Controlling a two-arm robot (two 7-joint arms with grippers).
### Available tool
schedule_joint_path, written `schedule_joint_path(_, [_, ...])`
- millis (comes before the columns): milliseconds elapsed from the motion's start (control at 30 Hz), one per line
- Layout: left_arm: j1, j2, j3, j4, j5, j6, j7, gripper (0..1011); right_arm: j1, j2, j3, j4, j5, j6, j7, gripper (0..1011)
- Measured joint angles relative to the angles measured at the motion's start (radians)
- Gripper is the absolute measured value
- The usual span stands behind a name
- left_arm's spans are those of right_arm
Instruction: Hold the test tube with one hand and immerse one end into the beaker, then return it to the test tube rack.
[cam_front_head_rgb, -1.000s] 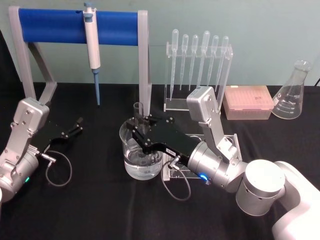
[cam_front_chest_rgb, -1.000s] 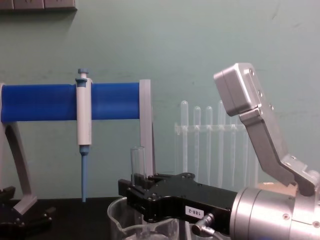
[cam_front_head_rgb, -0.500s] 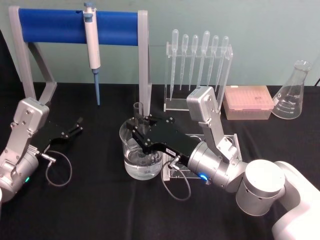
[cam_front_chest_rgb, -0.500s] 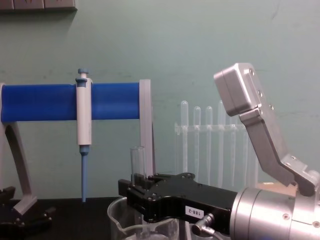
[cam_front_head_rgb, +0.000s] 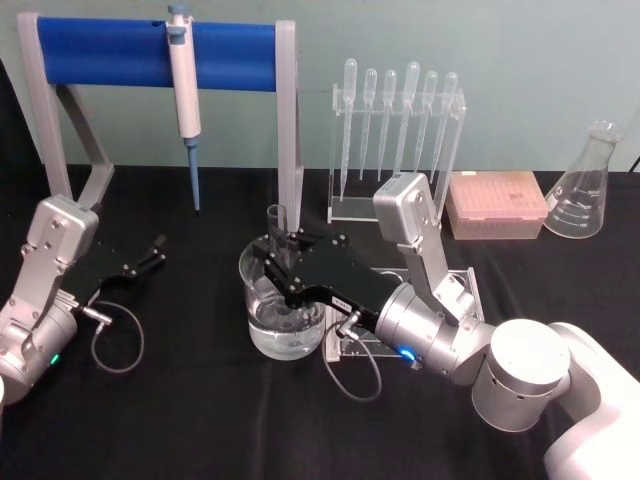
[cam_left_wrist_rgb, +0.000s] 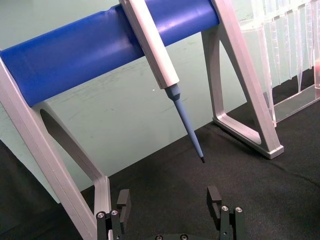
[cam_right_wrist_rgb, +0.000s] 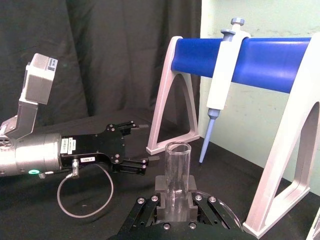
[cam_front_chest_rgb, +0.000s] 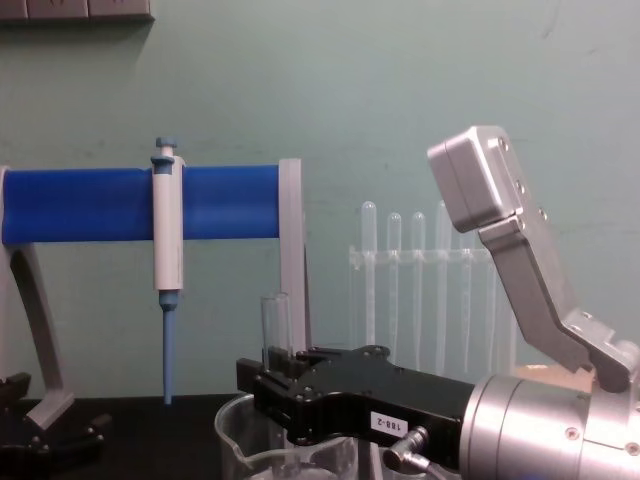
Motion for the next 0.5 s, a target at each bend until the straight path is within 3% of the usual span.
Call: schedule_joint_path(500, [0.0, 0.0, 0.0, 0.0, 0.0, 0.0, 0.0, 1000, 0.0, 0.0, 0.0, 0.0, 0.0, 0.0, 0.0, 227])
